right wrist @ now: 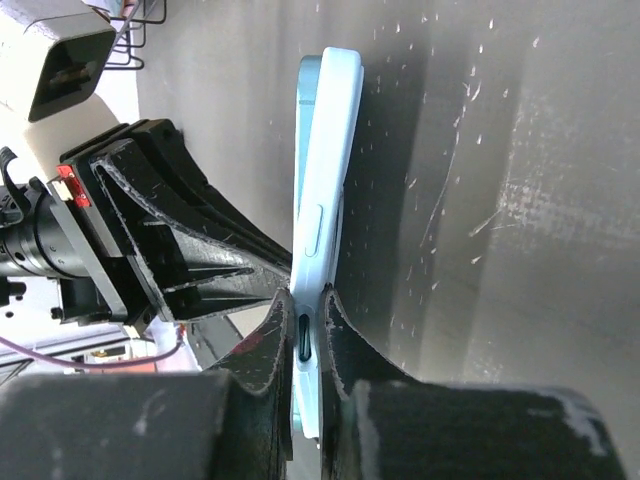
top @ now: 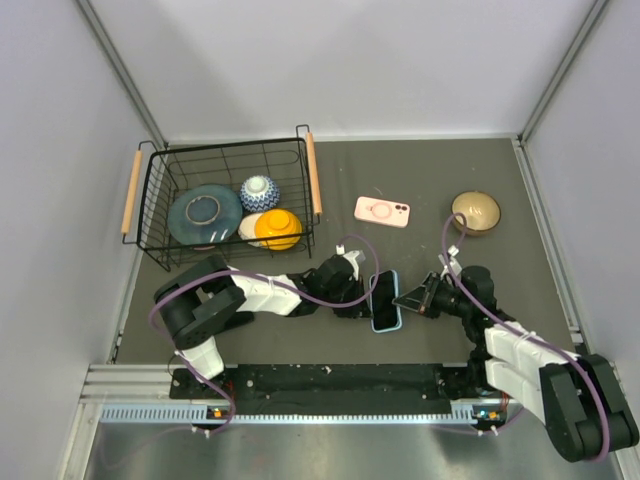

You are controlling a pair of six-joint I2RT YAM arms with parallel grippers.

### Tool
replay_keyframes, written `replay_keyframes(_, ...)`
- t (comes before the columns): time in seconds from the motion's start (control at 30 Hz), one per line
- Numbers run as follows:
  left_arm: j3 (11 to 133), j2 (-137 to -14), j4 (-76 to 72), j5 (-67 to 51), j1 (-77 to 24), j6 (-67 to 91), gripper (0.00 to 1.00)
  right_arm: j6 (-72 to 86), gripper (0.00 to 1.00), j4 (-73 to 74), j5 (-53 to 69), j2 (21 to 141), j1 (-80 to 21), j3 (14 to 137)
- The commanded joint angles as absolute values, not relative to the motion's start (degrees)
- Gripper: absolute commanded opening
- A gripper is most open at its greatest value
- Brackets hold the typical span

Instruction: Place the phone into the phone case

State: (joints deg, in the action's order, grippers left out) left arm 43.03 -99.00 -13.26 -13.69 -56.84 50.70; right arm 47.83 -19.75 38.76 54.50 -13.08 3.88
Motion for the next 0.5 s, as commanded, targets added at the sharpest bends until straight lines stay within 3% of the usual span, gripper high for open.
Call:
replay_keyframes(0.0,42.2,-100.4,-12.9,-13.2,-57.7,49.7,0.1,47.8,0.0,-23.1,39.9,55.5,-13.7,4.9)
replay_keyframes(0.1,42.4,-100.5,-12.6,-13.3,-57.7,49.4,0.1,47.0,0.0,-21.4,39.7,56.2,-13.7,5.5)
replay_keyframes(0.13,42.5,-100.5,-12.4,-13.2,-57.7,49.2,0.1,46.8,0.05,-20.5,39.9,56.1,-13.7,5.8)
replay_keyframes(0.17,42.5,-100.5,-12.2,-13.1,-57.7,49.1,0.11,46.8,0.18,-20.0,40.2,56.1,-13.7,6.1)
replay_keyframes(0.27,42.8,-100.5,-12.0,-13.2,-57.7,49.0,0.11,46.7,0.36,-19.1,41.5,56.2,-13.7,6.5)
replay_keyframes(0.47,43.4,-101.0,-12.2,-13.4,-57.7,49.1,0.11,45.5,0.39,-16.4,41.7,57.2,-13.7,7.0)
